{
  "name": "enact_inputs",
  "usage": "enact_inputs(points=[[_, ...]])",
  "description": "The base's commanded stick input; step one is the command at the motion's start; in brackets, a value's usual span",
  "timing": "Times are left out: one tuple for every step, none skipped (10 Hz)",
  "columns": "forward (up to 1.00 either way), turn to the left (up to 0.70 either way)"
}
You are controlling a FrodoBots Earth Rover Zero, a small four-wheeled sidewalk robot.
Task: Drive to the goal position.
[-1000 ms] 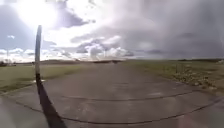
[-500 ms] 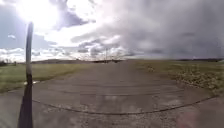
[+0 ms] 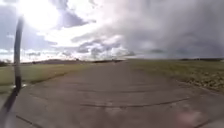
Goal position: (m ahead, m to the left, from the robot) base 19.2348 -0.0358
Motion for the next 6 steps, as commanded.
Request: enact_inputs(points=[[1.00, 0.00], [1.00, 0.00], [1.00, 0.00], [1.00, 0.00], [1.00, 0.00], [1.00, 0.00]])
